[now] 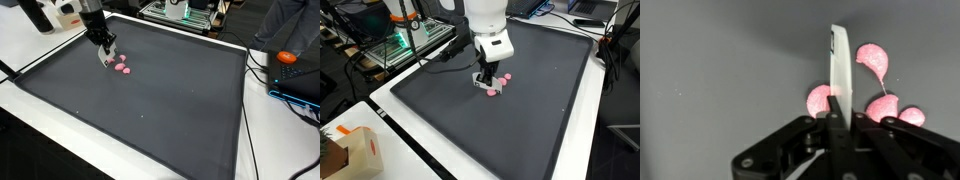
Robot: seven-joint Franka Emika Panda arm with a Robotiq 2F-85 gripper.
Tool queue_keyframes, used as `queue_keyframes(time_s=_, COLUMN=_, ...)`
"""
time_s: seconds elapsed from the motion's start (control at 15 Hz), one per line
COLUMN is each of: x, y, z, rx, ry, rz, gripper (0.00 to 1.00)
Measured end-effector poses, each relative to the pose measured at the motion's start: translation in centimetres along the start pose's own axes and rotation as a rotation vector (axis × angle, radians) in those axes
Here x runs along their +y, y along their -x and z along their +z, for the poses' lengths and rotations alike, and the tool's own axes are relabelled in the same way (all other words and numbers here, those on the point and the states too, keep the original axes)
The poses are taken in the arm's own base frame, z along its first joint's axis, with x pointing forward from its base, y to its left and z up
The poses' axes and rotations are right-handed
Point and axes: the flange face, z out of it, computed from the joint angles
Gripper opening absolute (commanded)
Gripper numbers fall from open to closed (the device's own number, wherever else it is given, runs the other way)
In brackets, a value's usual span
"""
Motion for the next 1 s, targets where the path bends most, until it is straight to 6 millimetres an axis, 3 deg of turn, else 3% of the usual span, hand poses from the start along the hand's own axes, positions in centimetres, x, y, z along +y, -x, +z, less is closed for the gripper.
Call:
queue_keyframes(time_s=0.6, x=1.0, y=2.3, z=-0.1, rx=-0.066, ry=-0.021, rz=0.013, gripper=0.01)
queue_keyframes(time_s=1.0, x=0.5, y=2.1, z=-0.2, rx=-0.064, ry=-0.026, rz=-0.053, gripper=0.01)
